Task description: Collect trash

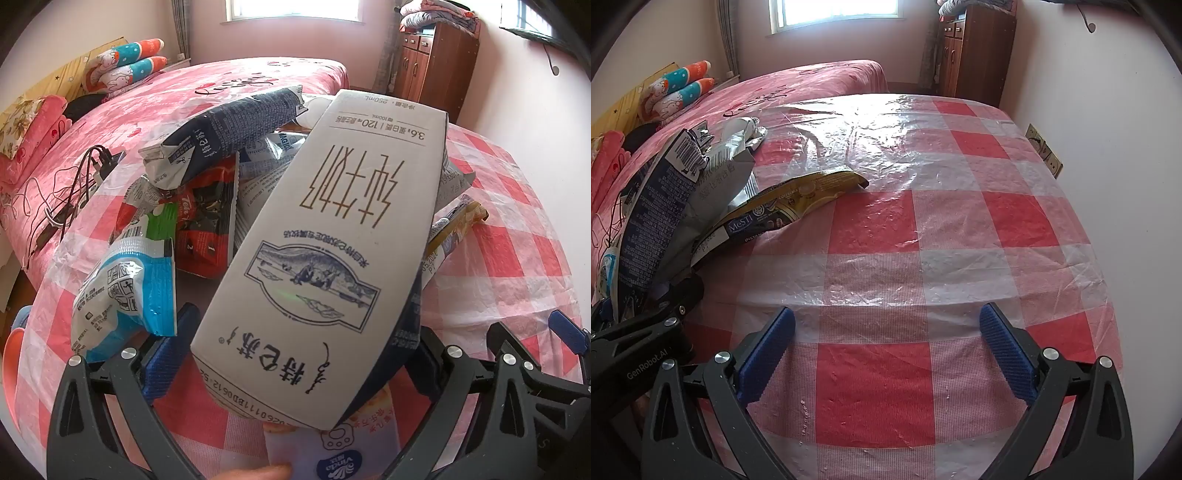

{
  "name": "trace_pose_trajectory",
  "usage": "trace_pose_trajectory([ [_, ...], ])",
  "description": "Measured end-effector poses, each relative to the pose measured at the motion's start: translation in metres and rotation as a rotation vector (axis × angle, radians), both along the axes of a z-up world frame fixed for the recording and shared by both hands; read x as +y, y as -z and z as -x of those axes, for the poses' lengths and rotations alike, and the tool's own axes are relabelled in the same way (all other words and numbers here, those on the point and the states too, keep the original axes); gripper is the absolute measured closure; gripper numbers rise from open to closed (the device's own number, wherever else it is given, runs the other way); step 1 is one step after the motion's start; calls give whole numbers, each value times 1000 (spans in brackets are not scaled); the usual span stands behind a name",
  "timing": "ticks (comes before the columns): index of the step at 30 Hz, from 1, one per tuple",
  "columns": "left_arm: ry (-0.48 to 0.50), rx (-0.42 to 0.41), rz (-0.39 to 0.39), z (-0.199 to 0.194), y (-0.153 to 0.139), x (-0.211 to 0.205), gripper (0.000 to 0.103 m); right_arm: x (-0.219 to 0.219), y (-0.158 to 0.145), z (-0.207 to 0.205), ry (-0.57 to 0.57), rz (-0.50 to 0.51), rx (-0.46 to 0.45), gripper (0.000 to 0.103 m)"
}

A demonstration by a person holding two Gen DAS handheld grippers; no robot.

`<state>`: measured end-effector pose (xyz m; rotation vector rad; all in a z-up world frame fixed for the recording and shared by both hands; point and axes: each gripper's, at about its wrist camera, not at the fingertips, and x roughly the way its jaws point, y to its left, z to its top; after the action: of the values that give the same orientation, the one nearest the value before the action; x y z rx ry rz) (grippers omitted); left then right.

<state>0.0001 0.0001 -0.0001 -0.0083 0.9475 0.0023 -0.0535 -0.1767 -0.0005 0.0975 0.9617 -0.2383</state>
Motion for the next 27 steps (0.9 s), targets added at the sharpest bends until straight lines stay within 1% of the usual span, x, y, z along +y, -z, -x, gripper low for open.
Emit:
trace_pose_trajectory([
  [18, 0, -2, -1, 0, 0, 0, 4, 0, 0, 2, 12, 5, 2, 4],
  [27, 0, -2, -2, 0, 0, 0, 4, 3, -2, 17, 46, 6, 1, 4],
])
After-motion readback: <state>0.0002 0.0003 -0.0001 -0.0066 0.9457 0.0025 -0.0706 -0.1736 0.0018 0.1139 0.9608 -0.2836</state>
